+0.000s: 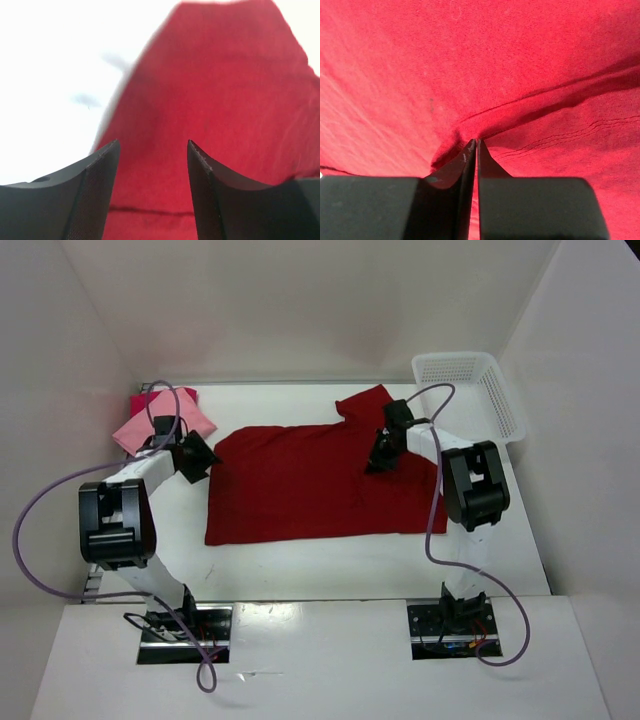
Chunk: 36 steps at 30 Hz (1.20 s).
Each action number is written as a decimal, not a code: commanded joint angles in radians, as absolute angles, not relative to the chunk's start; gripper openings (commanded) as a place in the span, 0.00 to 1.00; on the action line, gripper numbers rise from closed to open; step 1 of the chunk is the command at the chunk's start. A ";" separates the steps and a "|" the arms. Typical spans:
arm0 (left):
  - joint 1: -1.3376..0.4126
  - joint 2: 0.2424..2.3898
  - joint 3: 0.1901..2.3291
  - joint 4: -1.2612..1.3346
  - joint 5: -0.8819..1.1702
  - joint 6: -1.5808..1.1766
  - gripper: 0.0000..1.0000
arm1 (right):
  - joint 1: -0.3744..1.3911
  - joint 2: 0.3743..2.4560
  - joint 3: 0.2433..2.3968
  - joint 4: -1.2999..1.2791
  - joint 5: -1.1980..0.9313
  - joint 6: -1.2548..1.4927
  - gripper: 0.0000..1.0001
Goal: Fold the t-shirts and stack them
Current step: Fold the flattened tshirt in 1/3 of the way, then grap the side of the flattened tshirt furthest away from the robot with both arms
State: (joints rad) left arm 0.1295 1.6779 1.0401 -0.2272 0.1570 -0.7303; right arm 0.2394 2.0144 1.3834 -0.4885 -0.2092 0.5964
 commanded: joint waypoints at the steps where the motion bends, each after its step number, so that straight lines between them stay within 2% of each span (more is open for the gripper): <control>1: 0.146 1.716 1.104 -0.147 0.103 -0.733 0.64 | 0.235 1.924 1.361 -0.456 -0.229 0.588 0.12; 4: 0.146 1.746 1.117 -0.078 0.084 -0.764 0.66 | 0.235 1.869 1.339 -0.442 -0.241 0.588 0.21; 7: 0.146 1.848 1.193 -0.054 0.075 -0.775 0.64 | 0.235 1.821 1.313 -0.451 -0.284 0.578 0.21; 12: 0.146 1.965 1.311 -0.045 0.114 -0.775 0.49 | 0.235 1.763 1.259 -0.451 -0.307 0.578 0.14; 20: 0.123 2.111 1.459 -0.055 0.130 -0.733 0.46 | 0.235 1.732 1.238 -0.451 -0.347 0.578 0.14; 22: 0.112 2.125 1.468 -0.064 0.143 -0.724 0.38 | 0.235 1.732 1.238 -0.451 -0.347 0.578 0.14; 23: 0.101 2.125 1.468 -0.074 0.152 -0.724 0.29 | 0.235 1.732 1.247 -0.451 -0.347 0.578 0.14; 24: 0.101 2.125 1.468 -0.074 0.152 -0.713 0.25 | 0.235 1.732 1.247 -0.451 -0.347 0.578 0.14; 27: 0.101 2.074 1.413 -0.065 0.161 -0.701 0.13 | 0.235 1.732 1.267 -0.451 -0.347 0.578 0.14; 30: 0.101 1.991 1.350 -0.043 0.141 -0.712 0.05 | 0.235 1.742 1.278 -0.451 -0.357 0.578 0.14; 33: 0.091 1.867 1.302 -0.015 0.143 -0.736 0.00 | 0.235 1.755 1.287 -0.451 -0.368 0.578 0.14; 36: 0.054 1.712 1.218 0.024 0.111 -0.736 0.00 | 0.235 1.764 1.287 -0.440 -0.368 0.578 0.14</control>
State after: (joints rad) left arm 0.0860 1.8923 1.2526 -0.0757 0.1314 -0.7380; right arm 0.2386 1.7935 1.2461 -0.4690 -0.3523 0.5919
